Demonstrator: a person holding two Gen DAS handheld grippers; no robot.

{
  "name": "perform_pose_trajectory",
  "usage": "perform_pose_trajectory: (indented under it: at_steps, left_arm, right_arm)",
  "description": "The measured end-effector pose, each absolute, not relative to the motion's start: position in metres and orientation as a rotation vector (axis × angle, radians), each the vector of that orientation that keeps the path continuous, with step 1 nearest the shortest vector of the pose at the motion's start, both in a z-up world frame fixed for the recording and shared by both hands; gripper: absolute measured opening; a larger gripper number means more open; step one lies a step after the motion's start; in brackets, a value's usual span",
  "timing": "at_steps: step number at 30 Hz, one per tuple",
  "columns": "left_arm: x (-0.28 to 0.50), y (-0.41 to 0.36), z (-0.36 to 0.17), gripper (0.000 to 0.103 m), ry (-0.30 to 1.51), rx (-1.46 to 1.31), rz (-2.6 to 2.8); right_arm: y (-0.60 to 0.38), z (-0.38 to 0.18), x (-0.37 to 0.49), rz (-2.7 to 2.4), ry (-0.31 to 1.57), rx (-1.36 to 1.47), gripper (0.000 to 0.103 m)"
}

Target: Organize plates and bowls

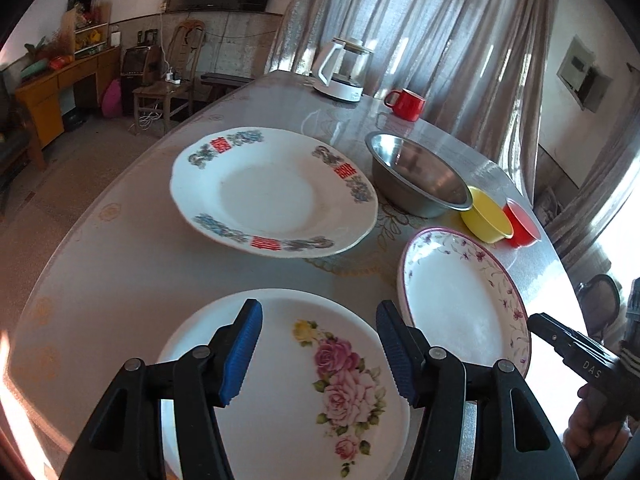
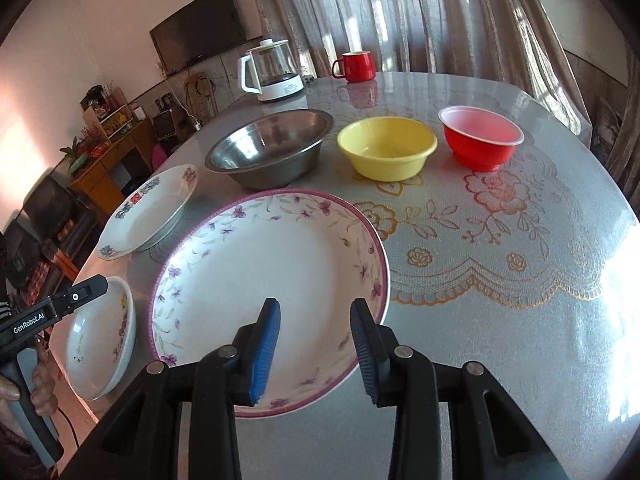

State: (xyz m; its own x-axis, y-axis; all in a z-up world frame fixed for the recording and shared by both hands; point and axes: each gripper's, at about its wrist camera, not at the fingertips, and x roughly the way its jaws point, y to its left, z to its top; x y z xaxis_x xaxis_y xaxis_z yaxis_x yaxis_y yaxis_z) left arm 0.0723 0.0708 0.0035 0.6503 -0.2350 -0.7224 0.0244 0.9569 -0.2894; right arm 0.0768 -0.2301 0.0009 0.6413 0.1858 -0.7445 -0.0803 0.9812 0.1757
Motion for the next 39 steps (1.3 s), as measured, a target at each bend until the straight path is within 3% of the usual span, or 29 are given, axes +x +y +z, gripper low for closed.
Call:
perform_pose_trajectory:
  at_steps: [3, 17, 28, 39]
  left_arm:
    - [0.071, 0.086, 0.004, 0.067, 0.843, -0.285, -0.114]
    - [0.074, 0.12, -0.003, 0.067, 0.836, -0.305, -0.034]
    - [0.079, 0.09, 0.005, 0.067, 0.834, -0.28, -0.158]
    - [0.103, 0.132, -0.001, 0.067, 0.845, -0.322, -0.029]
  right_arm:
    - [-0.222, 0.001, 0.087, 0.163, 0.877, 0.112, 0.036]
    - [-0.226, 0.003, 0.143, 0.071, 0.886, 0.096, 0.036]
    - [-0.24, 0.0, 0.181, 0.004, 0.914, 0.085, 0.036]
    - [-0.164, 0.009, 0.181, 0.399, 0.895, 0.187, 0.036]
